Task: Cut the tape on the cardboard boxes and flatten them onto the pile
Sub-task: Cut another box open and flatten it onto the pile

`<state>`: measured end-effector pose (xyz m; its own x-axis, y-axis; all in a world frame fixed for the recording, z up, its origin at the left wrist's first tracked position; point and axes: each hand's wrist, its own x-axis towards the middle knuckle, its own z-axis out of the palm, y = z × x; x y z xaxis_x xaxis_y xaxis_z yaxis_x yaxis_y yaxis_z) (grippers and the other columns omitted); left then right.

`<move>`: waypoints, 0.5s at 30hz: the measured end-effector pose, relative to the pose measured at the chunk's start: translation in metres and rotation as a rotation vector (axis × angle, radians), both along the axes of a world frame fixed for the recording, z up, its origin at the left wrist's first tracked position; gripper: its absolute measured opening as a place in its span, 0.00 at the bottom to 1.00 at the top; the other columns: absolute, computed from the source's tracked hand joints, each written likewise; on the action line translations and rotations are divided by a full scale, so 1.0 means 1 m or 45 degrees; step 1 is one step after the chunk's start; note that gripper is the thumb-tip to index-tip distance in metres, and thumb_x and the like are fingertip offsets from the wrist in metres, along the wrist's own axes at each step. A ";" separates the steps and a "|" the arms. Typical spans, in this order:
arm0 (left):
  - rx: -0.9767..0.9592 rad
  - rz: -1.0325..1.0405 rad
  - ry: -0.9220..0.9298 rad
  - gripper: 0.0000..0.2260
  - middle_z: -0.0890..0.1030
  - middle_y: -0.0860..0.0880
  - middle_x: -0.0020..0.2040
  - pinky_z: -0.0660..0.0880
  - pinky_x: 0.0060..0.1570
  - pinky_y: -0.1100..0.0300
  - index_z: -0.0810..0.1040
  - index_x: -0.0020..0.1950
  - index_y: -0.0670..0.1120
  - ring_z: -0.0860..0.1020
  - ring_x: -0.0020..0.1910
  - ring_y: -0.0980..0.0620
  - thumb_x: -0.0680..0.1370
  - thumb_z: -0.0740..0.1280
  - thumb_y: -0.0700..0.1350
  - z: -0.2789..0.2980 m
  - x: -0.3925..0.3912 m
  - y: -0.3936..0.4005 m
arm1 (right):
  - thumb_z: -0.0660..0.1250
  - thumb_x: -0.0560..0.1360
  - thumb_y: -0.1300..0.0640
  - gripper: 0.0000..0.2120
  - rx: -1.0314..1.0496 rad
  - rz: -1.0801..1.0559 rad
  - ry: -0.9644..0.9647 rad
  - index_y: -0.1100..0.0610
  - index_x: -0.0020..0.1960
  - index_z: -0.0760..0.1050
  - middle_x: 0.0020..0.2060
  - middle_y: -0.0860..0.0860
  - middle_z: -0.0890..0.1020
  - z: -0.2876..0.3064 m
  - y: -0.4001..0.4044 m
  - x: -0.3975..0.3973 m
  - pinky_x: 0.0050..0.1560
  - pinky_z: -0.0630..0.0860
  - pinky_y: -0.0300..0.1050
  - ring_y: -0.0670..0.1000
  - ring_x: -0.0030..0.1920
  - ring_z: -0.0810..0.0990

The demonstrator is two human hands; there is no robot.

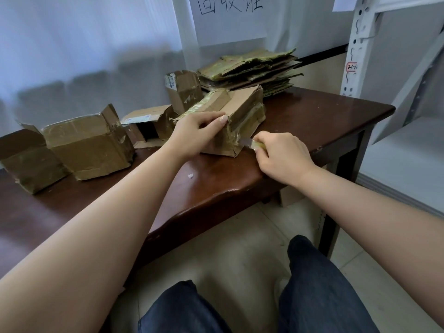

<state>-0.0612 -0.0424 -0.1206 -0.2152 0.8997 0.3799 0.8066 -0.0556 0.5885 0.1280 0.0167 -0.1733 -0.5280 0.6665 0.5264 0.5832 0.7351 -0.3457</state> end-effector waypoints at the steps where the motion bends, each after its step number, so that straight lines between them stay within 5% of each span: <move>1: 0.006 0.031 -0.011 0.16 0.82 0.54 0.57 0.70 0.58 0.65 0.80 0.62 0.51 0.76 0.58 0.58 0.78 0.65 0.56 0.001 0.004 0.001 | 0.60 0.79 0.54 0.11 -0.026 0.005 0.046 0.54 0.58 0.76 0.47 0.55 0.82 -0.001 0.001 0.002 0.43 0.70 0.46 0.61 0.49 0.79; 9: 0.008 0.048 0.175 0.09 0.81 0.52 0.50 0.73 0.56 0.59 0.80 0.55 0.47 0.78 0.53 0.54 0.78 0.66 0.48 0.009 0.008 0.006 | 0.61 0.79 0.56 0.03 -0.087 0.056 0.434 0.53 0.52 0.72 0.39 0.48 0.81 -0.002 0.006 0.023 0.44 0.76 0.49 0.52 0.39 0.80; 11: -0.040 -0.041 0.182 0.10 0.81 0.50 0.49 0.71 0.51 0.66 0.80 0.55 0.46 0.76 0.50 0.55 0.78 0.65 0.47 0.014 -0.003 -0.002 | 0.63 0.78 0.57 0.04 -0.108 0.030 0.450 0.53 0.52 0.71 0.40 0.47 0.77 -0.001 0.009 0.026 0.41 0.72 0.45 0.52 0.42 0.77; 15: -0.088 -0.079 0.158 0.16 0.81 0.49 0.50 0.71 0.49 0.60 0.79 0.54 0.46 0.77 0.49 0.52 0.70 0.61 0.50 0.019 -0.017 -0.017 | 0.65 0.76 0.49 0.08 -0.041 -0.094 0.399 0.50 0.52 0.71 0.34 0.42 0.70 0.009 0.011 0.021 0.38 0.64 0.42 0.50 0.39 0.74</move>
